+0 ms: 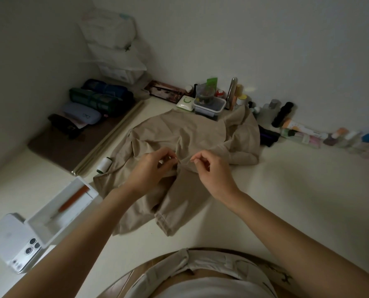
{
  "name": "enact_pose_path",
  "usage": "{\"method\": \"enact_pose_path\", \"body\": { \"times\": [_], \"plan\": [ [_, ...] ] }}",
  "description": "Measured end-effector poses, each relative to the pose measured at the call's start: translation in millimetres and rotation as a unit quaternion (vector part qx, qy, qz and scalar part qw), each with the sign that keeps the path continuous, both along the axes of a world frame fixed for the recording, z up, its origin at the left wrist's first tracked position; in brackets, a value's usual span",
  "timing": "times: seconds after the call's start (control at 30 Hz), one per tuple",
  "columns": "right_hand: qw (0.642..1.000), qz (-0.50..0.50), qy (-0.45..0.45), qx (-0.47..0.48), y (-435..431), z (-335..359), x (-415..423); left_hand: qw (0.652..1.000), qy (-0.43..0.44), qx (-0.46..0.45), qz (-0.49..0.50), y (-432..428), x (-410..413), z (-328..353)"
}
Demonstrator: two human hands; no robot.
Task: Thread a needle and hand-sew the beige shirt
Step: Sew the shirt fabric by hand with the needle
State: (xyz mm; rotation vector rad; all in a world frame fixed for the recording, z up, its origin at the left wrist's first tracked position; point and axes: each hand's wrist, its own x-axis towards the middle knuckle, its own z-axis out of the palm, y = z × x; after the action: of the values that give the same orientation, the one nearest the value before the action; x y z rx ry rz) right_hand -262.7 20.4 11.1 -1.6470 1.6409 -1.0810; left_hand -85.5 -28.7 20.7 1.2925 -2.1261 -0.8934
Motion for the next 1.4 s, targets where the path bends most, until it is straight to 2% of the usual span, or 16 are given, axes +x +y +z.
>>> {"method": "enact_pose_path", "body": {
  "times": [0.33, 0.63, 0.83, 1.07, 1.2, 1.4],
  "plan": [
    [1.000, 0.014, 0.009, 0.010, 1, 5, 1, 1.000, -0.014, 0.000, -0.025, 2, 0, 6],
    [0.998, 0.058, 0.033, 0.001, 6, 9, 3, 0.995, -0.067, 0.017, -0.066, 4, 5, 13],
    [0.996, 0.076, 0.043, 0.027, 9, 11, 5, 0.993, -0.078, 0.025, -0.082, 9, 8, 15],
    [0.994, 0.099, 0.044, 0.025, 19, 16, 16, 0.991, -0.095, 0.003, -0.090, 16, 13, 17],
    [0.993, 0.110, 0.037, 0.014, 23, 12, 22, 0.990, -0.081, -0.036, -0.108, 17, 23, 13],
    [0.989, 0.123, 0.003, 0.077, 30, 3, 34, 0.987, -0.041, -0.057, -0.146, 23, 45, 6]
  ]
}}
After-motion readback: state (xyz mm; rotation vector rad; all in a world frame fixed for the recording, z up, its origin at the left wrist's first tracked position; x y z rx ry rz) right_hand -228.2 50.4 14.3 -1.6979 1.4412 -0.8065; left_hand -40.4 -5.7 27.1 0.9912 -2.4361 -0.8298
